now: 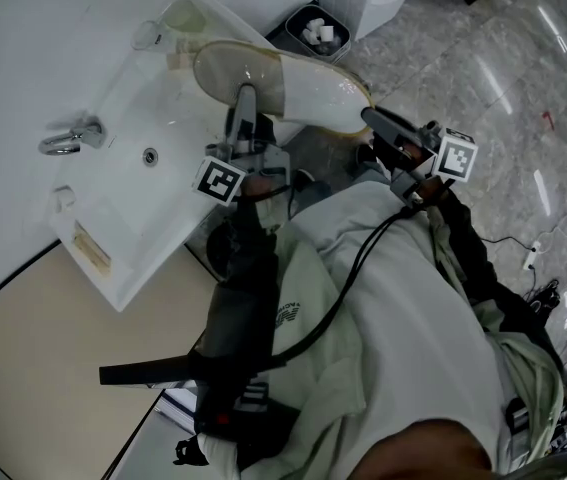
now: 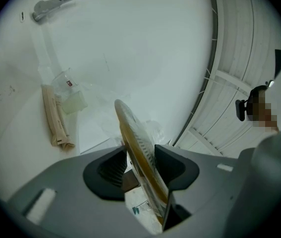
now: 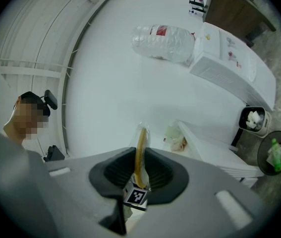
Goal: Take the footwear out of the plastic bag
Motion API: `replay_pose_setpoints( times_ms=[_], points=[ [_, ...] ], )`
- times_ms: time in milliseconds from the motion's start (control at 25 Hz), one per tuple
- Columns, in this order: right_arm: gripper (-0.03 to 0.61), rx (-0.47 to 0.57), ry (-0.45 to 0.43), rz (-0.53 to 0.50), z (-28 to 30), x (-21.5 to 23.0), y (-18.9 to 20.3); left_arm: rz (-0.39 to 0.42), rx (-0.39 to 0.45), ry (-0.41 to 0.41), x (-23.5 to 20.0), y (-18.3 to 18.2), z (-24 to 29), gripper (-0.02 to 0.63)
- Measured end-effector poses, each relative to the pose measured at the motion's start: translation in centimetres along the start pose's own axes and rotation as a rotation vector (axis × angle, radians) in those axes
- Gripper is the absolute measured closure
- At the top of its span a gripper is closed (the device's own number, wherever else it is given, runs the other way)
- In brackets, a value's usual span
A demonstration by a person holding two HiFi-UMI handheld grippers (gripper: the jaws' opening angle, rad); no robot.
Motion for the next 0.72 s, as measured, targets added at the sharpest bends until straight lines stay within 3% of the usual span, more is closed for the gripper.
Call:
replay_pose_setpoints(
  times_ms=[240, 520, 720],
  points=[
    [0.515, 0.023, 0.015, -0.032, -0.6, 0.7, -0.5, -0.030, -0.013, -0.016, -0.4, 0.9, -0.5, 0.428],
    [0.515, 0.001, 0.018, -0.036, -0.5, 0.8, -0.3, -0.119, 0.032, -0.116, -1.9, 2.3, -1.1, 0.426],
    [0.515, -0.015, 0.001, -0.021, -0.2, 0.5, -0.1, -0.079, 0.017, -0.132, -2.3, 1.9, -1.6, 0.413]
  ],
)
Point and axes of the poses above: the fingertips, and each gripper's own axes: z forward along the fingers, x to its right, y out of its underside, the point moved 3 cm from there along -z, backward along the fingers, and after that the axes turned 7 degrees about z, right-handed, at the moved point
